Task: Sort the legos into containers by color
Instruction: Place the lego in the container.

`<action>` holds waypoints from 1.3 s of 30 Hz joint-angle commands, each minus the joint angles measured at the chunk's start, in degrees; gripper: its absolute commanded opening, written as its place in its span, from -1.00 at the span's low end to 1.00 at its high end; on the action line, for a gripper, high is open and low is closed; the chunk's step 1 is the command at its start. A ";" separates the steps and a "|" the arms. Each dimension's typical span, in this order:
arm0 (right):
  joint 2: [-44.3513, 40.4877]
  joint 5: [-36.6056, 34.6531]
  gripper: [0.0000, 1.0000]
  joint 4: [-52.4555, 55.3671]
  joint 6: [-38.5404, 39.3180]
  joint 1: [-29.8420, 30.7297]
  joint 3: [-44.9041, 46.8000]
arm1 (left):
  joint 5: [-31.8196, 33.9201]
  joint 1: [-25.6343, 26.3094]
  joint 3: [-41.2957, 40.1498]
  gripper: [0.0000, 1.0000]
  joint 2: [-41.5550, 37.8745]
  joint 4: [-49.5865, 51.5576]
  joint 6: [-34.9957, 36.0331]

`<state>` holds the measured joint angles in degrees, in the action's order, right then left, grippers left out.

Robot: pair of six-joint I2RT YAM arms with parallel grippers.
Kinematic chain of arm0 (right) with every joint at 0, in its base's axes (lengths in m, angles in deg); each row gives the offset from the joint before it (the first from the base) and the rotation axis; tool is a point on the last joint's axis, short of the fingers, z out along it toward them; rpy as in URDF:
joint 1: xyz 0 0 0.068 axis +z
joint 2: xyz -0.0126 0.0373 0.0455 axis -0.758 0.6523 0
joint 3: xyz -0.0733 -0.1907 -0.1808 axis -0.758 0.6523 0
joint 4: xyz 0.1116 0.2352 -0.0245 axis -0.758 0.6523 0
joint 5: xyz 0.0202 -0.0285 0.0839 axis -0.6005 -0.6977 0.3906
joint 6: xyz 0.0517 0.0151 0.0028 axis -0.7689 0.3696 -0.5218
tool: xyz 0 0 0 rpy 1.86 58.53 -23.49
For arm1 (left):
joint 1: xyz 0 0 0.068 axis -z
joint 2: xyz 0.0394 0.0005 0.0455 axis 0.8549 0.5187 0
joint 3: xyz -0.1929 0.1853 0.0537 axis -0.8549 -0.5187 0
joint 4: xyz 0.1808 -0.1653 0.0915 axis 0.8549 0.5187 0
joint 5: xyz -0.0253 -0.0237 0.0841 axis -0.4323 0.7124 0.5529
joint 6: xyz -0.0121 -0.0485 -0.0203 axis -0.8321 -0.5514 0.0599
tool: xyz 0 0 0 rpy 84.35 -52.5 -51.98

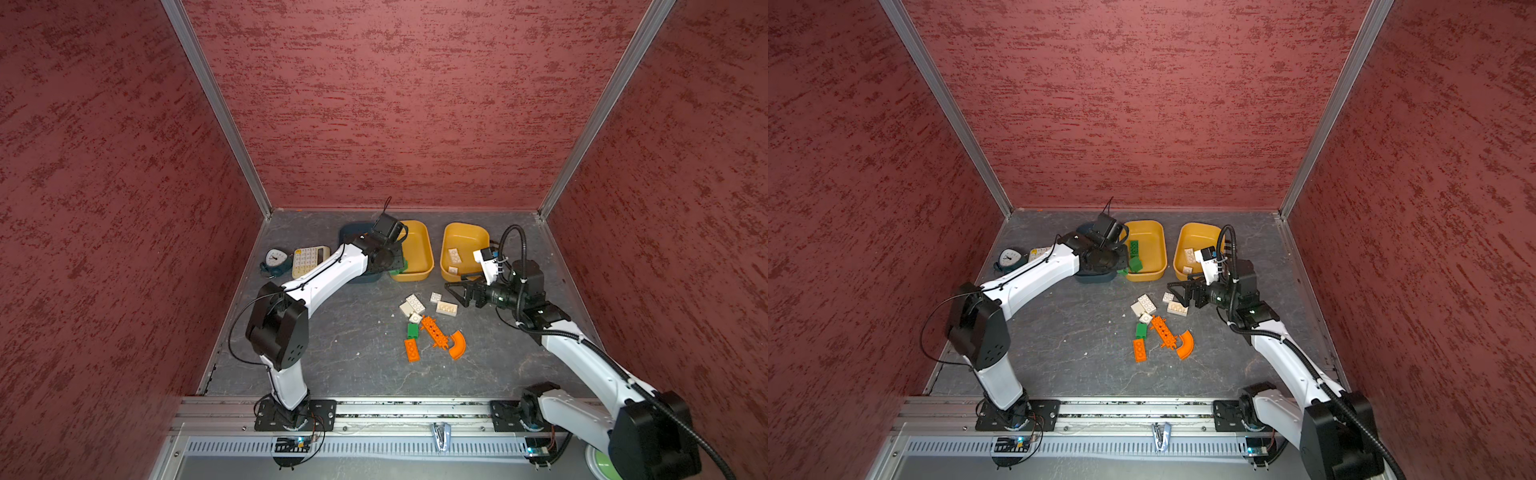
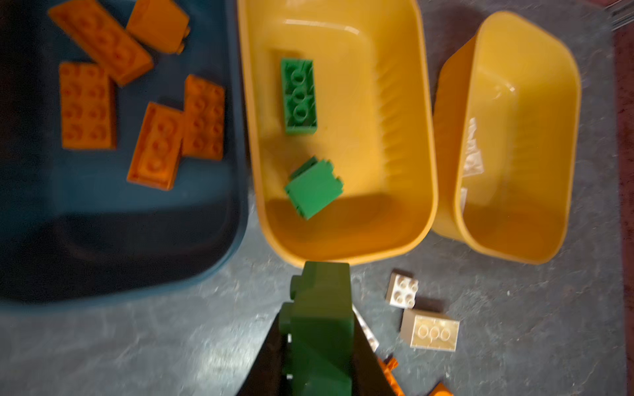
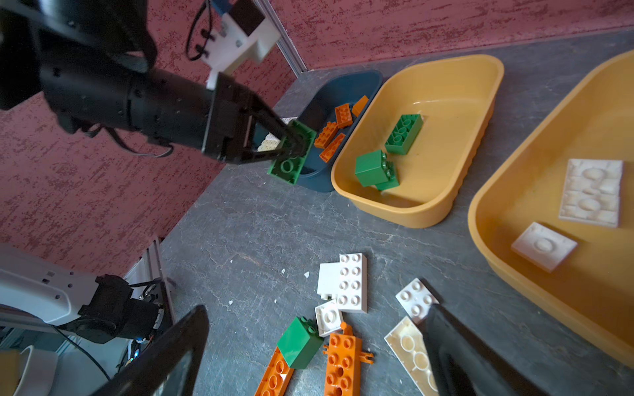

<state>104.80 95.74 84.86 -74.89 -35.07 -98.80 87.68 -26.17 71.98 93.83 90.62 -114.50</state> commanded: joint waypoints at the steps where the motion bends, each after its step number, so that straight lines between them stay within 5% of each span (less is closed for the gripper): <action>1: 0.89 -0.04 0.98 0.00 1.43 0.35 -2.87 | -5.48 -1.78 7.27 -0.66 6.08 -2.38 8.78; 13: 2.91 -4.57 0.98 3.87 3.58 0.33 -4.67 | -12.33 -4.89 27.22 -0.58 26.48 -4.66 11.10; 21: 4.29 -6.54 0.98 6.89 5.10 0.42 -6.12 | -13.56 -5.07 29.09 0.28 26.41 -4.54 12.65; 27: 5.68 -7.81 0.98 7.83 5.40 2.35 -6.86 | -16.51 -5.53 14.34 0.57 12.48 -10.09 14.32; 39: 18.39 -25.32 0.84 10.56 9.26 16.81 -12.93 | -30.60 -10.87 -20.82 0.99 -17.59 -19.61 10.86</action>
<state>120.65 77.54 93.95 -68.40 -20.68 -109.53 62.39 -35.42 55.28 78.09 73.61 -102.06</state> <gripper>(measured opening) 0.923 0.993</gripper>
